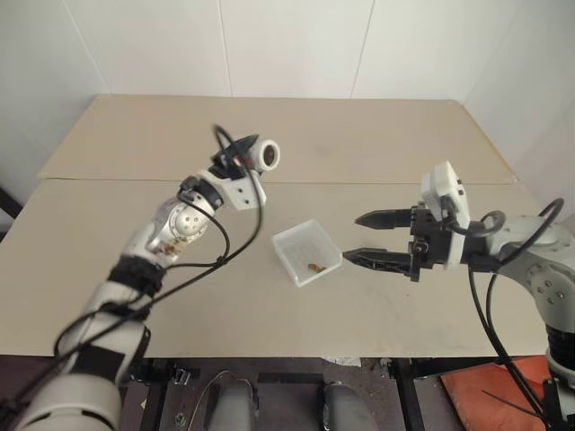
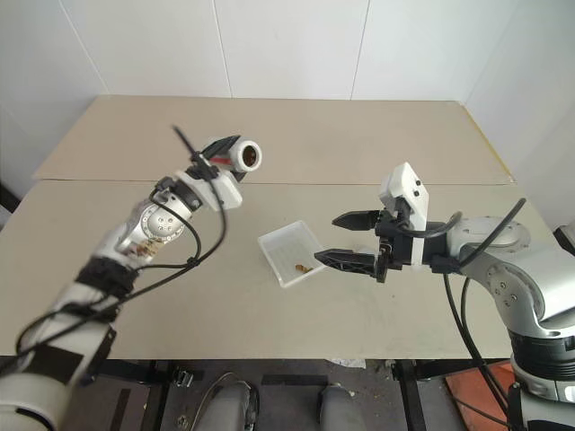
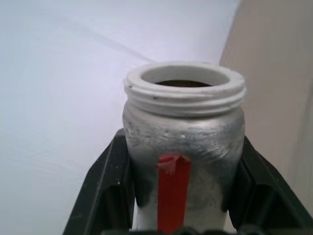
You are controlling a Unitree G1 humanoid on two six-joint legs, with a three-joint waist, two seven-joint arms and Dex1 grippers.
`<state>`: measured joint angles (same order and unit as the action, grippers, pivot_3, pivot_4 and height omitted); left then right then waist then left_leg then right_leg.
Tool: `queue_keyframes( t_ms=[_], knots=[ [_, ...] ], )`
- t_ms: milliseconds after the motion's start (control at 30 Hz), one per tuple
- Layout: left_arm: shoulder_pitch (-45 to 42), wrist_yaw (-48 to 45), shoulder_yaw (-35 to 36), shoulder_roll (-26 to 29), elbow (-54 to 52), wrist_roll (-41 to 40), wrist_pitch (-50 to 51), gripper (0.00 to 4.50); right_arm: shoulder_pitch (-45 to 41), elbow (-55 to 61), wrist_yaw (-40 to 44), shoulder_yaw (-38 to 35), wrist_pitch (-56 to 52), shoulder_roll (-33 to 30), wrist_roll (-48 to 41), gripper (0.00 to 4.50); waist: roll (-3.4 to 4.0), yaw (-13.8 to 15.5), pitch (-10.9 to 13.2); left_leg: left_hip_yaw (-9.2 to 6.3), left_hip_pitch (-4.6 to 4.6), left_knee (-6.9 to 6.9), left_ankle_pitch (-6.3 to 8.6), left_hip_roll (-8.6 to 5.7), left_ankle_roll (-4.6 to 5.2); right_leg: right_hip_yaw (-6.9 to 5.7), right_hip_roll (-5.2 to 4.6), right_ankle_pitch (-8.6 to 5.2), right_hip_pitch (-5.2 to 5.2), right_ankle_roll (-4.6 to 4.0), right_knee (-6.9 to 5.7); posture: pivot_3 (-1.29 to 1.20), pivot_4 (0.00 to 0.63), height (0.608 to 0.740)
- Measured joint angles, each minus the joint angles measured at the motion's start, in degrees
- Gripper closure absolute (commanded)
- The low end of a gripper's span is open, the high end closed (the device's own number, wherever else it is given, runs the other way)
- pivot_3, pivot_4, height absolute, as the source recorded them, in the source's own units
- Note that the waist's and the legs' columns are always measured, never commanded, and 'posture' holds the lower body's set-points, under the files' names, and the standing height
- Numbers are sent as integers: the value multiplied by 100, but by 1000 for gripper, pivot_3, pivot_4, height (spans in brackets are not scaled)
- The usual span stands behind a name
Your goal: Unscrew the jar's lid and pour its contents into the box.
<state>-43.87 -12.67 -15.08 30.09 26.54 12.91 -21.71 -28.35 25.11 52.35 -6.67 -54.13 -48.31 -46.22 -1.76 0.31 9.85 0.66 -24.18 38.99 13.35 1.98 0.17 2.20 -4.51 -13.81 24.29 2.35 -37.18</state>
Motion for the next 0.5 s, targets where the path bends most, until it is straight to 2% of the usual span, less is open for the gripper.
queue_keyframes(
  t_ms=[100,200,367,500],
  knots=[
    [623,-513,732,-535,-1004,-1513,1797,2519,-7,-58,-5,81,67,63,31,49,0,2,0,-9,0,10,0,0,0,-3,3,0,-2,0,4,0,150,740],
    [828,-623,1249,-726,-1549,-2214,2715,2519,-26,-121,-99,132,118,200,88,49,0,-3,0,-11,17,9,0,-2,0,-2,4,0,-16,1,9,0,150,740],
    [1255,-756,1540,-1054,-1825,-2652,3295,2519,-57,-203,-231,140,139,266,126,49,0,-4,-1,-9,26,6,0,-3,0,2,5,0,-23,0,9,0,150,740],
    [1440,-734,1664,-1324,-1787,-2704,3298,2519,-57,-204,-254,141,208,272,223,49,-1,4,-1,-9,26,6,0,-4,0,2,4,0,-23,0,11,0,150,740]
  ],
)
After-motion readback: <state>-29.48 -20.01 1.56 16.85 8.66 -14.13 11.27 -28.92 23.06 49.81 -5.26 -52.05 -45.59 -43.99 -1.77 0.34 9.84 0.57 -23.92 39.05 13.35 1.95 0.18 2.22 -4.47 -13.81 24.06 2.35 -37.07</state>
